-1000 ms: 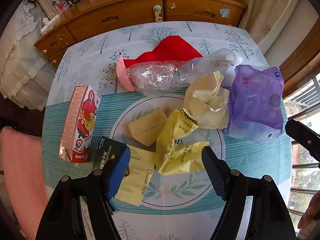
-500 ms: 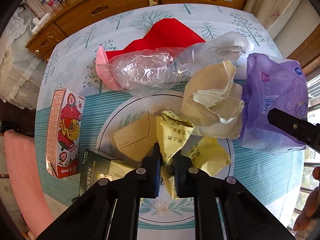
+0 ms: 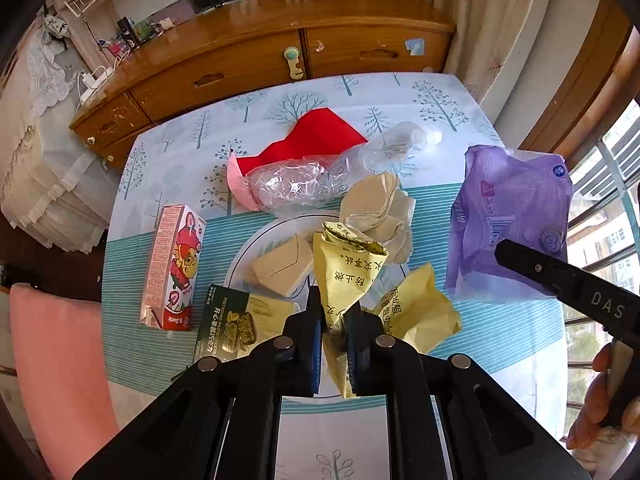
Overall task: Collect trash
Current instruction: 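Grasp the yellow paper with the left tool while the right tool grasps the purple bag, then carry the yellow paper and purple bag over the bin and open both tools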
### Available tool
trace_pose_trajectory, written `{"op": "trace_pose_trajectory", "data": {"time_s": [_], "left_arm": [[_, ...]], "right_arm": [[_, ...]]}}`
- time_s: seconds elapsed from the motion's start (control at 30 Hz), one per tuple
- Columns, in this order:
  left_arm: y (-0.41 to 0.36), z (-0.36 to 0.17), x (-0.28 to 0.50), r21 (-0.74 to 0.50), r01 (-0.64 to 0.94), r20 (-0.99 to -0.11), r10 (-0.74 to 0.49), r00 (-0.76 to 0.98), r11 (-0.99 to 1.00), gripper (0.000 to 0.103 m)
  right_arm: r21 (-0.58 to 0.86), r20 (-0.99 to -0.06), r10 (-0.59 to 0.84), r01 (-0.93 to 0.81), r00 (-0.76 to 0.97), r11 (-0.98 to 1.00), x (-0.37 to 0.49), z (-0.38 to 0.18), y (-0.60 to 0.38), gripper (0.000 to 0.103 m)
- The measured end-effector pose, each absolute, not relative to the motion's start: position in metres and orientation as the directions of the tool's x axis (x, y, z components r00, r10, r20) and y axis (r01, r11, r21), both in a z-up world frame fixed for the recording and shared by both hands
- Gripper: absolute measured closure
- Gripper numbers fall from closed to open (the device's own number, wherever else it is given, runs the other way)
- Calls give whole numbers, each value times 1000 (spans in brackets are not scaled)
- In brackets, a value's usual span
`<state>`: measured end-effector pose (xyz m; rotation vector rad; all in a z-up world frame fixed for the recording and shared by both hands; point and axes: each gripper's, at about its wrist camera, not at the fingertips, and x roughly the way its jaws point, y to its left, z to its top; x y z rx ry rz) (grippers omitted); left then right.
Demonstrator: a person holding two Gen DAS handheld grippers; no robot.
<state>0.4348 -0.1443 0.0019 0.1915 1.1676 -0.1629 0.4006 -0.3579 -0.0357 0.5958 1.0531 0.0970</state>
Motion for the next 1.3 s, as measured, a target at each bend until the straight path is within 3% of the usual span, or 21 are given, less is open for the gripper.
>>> {"op": "trace_pose_trajectory", "data": {"time_s": [0.6,0.87,1.3], "left_arm": [[-81,117,268,26,254,-824,-123,554,967,93],[-24,127,184,19,281,-801,-154,579,959,93],[83,132,38,-12,331,-773,-219,596,943,93]], "right_arm": [[383,-753,268,69,602,921,231,78,-264,83],[259,-736,154,65,659,964,134,112,-195,83],[212,-709,72,114,701,971,-52,120,-74,83]]}}
